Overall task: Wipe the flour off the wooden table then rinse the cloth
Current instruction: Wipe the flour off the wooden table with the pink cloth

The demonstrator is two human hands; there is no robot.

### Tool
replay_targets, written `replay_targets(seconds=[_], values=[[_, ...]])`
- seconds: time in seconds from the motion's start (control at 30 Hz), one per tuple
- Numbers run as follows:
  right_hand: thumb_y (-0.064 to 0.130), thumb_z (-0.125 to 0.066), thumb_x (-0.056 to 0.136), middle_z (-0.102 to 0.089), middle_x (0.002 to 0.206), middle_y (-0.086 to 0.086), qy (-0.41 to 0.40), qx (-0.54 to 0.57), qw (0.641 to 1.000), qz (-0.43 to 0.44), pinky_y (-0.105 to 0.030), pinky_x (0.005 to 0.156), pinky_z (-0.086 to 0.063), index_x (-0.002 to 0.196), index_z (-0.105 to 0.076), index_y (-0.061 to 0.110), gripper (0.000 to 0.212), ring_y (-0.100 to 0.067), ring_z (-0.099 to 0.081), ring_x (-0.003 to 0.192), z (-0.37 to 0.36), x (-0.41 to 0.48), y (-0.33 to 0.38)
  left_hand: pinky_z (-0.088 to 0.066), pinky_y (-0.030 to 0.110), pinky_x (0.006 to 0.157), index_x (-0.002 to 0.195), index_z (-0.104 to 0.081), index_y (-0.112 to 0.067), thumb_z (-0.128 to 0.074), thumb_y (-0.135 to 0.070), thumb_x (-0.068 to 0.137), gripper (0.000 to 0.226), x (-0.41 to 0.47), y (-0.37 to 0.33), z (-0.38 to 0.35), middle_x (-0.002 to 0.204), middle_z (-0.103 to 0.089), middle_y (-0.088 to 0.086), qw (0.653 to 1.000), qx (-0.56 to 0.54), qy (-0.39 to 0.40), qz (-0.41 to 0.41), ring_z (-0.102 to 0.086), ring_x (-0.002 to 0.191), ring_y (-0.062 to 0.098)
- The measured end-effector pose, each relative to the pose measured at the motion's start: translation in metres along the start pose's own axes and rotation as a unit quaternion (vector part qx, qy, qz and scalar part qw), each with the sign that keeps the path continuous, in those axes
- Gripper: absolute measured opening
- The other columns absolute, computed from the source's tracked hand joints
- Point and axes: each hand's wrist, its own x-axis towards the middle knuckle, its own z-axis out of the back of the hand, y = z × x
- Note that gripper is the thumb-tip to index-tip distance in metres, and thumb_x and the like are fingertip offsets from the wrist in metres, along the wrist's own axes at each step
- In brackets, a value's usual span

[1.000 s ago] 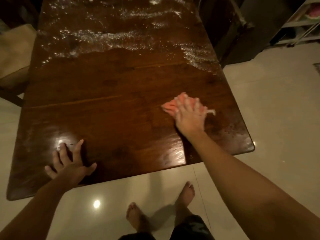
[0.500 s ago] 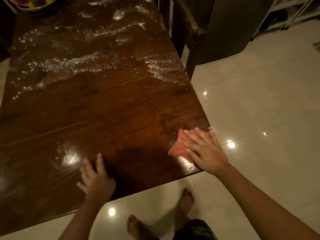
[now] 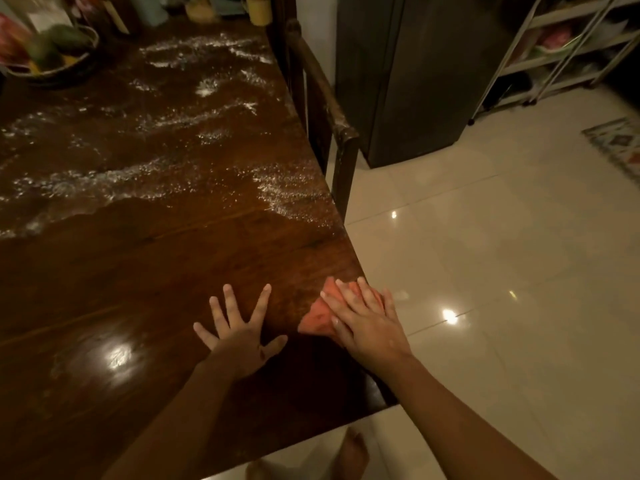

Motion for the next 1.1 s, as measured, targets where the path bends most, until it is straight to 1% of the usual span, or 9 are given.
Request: replay_targets(seconds=[0.13, 0.33, 0.43, 0.57, 0.7, 0.77, 0.97, 1.03, 1.1], values=[[0.046, -0.023, 0.103, -0.007, 0.167, 0.006, -0.010, 0.029, 0.997, -0.068, -0.055, 0.121, 0.004, 0.156, -0.011, 0.041, 0.055, -0.032, 0.002, 0.154, 0.001, 0.028, 0.027, 0.005, 0.074, 0.108, 0.131, 0.038, -0.062, -0.050, -0.093, 0.061, 0.116, 0.026, 0.008, 0.031, 0.148, 0.050, 0.008, 0.999, 0.030, 0.004, -0.037, 0.034, 0.142, 0.038], [0.050, -0.027, 0.104, -0.017, 0.165, 0.015, 0.008, -0.035, 0.996, 0.076, -0.055, 0.119, -0.020, 0.154, -0.011, 0.052, 0.053, -0.026, -0.015, 0.153, 0.007, 0.028, -0.009, 0.005, 0.074, 0.108, 0.132, 0.031, -0.067, -0.029, -0.096, 0.065, 0.095, 0.077, 0.023, 0.072, 0.154, 0.042, -0.001, 0.998, 0.011, -0.022, -0.052, 0.029, 0.146, 0.032], [0.050, -0.020, 0.105, 0.002, 0.165, 0.022, -0.009, 0.005, 1.000, -0.026, -0.052, 0.122, -0.002, 0.152, 0.000, 0.056, 0.051, -0.018, 0.002, 0.154, 0.013, 0.067, -0.014, 0.006, 0.077, 0.106, 0.134, 0.030, -0.066, -0.034, -0.095, 0.066, 0.097, 0.088, 0.023, 0.079, 0.152, 0.045, -0.001, 0.998, 0.004, -0.009, -0.059, 0.033, 0.144, 0.034], [0.042, -0.025, 0.102, -0.016, 0.166, 0.007, -0.050, 0.029, 0.991, -0.122, -0.053, 0.121, -0.016, 0.155, -0.024, 0.040, 0.053, -0.033, -0.012, 0.153, 0.012, 0.119, 0.017, 0.009, 0.078, 0.103, 0.135, 0.029, -0.066, -0.036, -0.094, 0.067, 0.098, 0.088, 0.026, 0.079, 0.150, 0.048, -0.001, 0.997, -0.014, 0.010, -0.074, 0.038, 0.141, 0.034], [0.038, -0.035, 0.103, -0.025, 0.163, 0.005, -0.015, -0.067, 0.992, 0.110, -0.044, 0.121, -0.013, 0.154, -0.028, 0.038, 0.052, -0.025, -0.019, 0.152, 0.013, 0.116, 0.014, 0.011, 0.078, 0.102, 0.135, 0.029, -0.065, -0.039, -0.093, 0.069, 0.099, 0.092, 0.028, 0.080, 0.147, 0.051, 0.000, 0.996, -0.025, 0.019, -0.084, 0.040, 0.140, 0.036], [0.043, -0.028, 0.105, -0.017, 0.163, 0.012, 0.013, -0.056, 0.987, 0.151, -0.040, 0.123, -0.008, 0.154, -0.020, 0.046, 0.049, -0.017, -0.011, 0.152, 0.027, 0.127, -0.003, 0.013, 0.078, 0.101, 0.135, 0.030, -0.065, -0.040, -0.092, 0.069, 0.100, 0.092, 0.029, 0.080, 0.145, 0.053, 0.000, 0.994, -0.036, 0.032, -0.094, 0.042, 0.138, 0.036], [0.037, -0.033, 0.106, -0.013, 0.164, 0.009, -0.079, 0.059, 0.984, -0.150, -0.044, 0.122, -0.003, 0.154, -0.024, 0.040, 0.049, -0.026, -0.008, 0.154, 0.031, 0.201, 0.045, 0.018, 0.077, 0.099, 0.136, 0.029, -0.064, -0.041, -0.091, 0.071, 0.099, 0.092, 0.030, 0.084, 0.142, 0.057, -0.003, 0.992, -0.061, 0.053, -0.100, 0.046, 0.135, 0.034], [0.034, -0.034, 0.105, -0.011, 0.164, 0.009, -0.065, 0.058, 0.991, -0.098, -0.041, 0.121, 0.005, 0.155, -0.023, 0.039, 0.051, -0.026, -0.004, 0.154, 0.025, 0.199, 0.070, 0.017, 0.077, 0.100, 0.141, 0.028, -0.057, -0.040, -0.090, 0.073, 0.102, 0.093, 0.029, 0.084, 0.143, 0.056, -0.003, 0.994, -0.054, 0.050, -0.087, 0.046, 0.135, 0.033], [0.035, -0.033, 0.106, -0.011, 0.163, 0.013, -0.009, 0.042, 0.998, 0.039, -0.038, 0.121, 0.007, 0.155, -0.023, 0.042, 0.050, -0.017, 0.001, 0.153, 0.026, 0.186, 0.070, 0.018, 0.076, 0.100, 0.147, 0.028, -0.042, -0.037, -0.092, 0.071, 0.112, 0.094, 0.027, 0.081, 0.145, 0.054, -0.004, 0.995, -0.049, 0.040, -0.077, 0.046, 0.136, 0.031]])
